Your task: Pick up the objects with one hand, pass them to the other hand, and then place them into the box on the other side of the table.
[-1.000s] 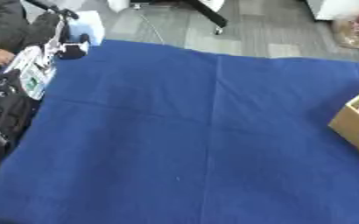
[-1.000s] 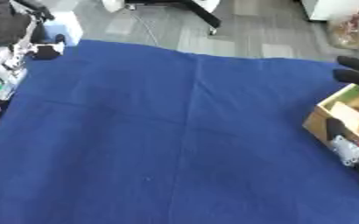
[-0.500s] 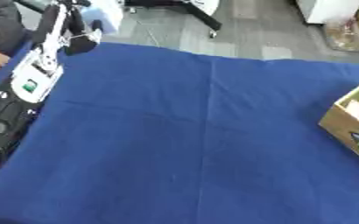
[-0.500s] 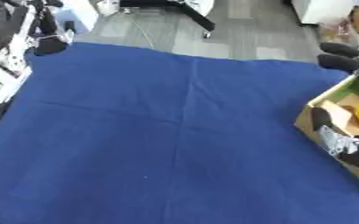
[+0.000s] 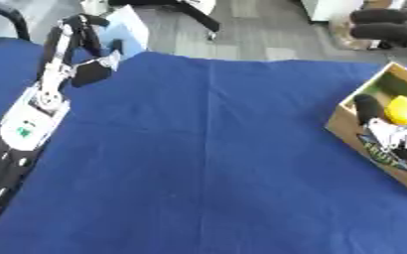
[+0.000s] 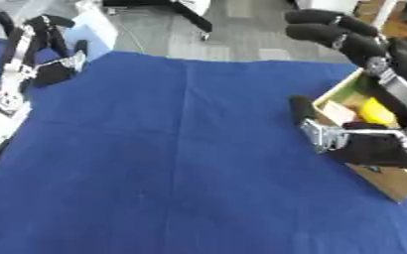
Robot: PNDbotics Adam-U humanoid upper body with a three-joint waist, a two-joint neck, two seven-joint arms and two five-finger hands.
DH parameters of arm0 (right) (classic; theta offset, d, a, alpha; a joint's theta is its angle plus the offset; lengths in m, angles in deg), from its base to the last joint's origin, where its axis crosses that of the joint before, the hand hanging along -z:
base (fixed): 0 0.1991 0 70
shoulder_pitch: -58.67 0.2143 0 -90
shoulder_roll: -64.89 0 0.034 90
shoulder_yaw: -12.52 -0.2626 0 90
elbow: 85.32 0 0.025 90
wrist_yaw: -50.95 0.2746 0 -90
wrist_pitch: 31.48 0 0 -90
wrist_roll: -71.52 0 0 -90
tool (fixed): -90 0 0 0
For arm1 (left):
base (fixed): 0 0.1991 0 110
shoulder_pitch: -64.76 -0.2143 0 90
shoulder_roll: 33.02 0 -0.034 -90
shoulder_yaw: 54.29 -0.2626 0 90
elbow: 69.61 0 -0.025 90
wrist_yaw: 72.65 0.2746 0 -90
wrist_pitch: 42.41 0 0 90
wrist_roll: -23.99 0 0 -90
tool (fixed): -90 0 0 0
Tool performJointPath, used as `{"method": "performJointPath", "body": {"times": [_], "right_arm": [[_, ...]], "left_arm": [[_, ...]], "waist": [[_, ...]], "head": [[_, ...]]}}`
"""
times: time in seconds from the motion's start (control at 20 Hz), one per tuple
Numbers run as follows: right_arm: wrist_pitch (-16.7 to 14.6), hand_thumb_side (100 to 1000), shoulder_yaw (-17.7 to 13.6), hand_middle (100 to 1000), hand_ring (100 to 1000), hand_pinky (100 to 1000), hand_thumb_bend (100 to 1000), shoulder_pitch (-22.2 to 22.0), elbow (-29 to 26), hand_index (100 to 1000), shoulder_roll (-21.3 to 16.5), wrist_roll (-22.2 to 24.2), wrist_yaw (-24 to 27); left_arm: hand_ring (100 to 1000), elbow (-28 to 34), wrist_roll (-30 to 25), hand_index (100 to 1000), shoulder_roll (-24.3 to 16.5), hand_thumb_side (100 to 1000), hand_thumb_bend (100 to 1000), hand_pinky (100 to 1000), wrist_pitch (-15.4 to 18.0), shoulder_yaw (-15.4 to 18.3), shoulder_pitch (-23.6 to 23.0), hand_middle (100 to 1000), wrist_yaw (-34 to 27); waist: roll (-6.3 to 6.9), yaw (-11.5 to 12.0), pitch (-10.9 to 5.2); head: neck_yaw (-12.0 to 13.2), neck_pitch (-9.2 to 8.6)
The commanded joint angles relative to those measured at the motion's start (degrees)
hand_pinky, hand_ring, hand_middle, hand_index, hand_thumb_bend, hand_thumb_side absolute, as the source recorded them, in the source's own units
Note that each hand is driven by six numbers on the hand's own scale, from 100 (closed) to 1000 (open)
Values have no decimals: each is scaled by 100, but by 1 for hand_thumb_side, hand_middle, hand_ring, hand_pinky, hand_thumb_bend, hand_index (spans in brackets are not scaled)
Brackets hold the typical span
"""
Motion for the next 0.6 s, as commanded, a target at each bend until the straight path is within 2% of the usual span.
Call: {"method": "performJointPath", "body": {"times": [0.05, 0.35, 0.6], "right_arm": [[-171, 100, 25, 881, 868, 920, 100, 209, -137, 903, -163, -46, -103], [-363, 123, 280, 862, 855, 903, 100, 538, -138, 898, -202, -69, -276], [-432, 157, 497, 860, 852, 898, 100, 730, -138, 889, -250, 109, -350]], "left_arm": [[344, 256, -49, 348, -2, 100, 230, 474, 30, -107, 14, 311, -302], [344, 328, -215, 348, 84, 100, 240, 478, 93, -365, -72, 311, -866], [344, 362, -431, 346, -28, 100, 245, 482, 63, -609, -106, 310, -1356]], "waist": [[-63, 17, -211], [-73, 75, -234], [-74, 128, -241]], "head": [[-122, 55], [-214, 153], [-225, 228]]}}
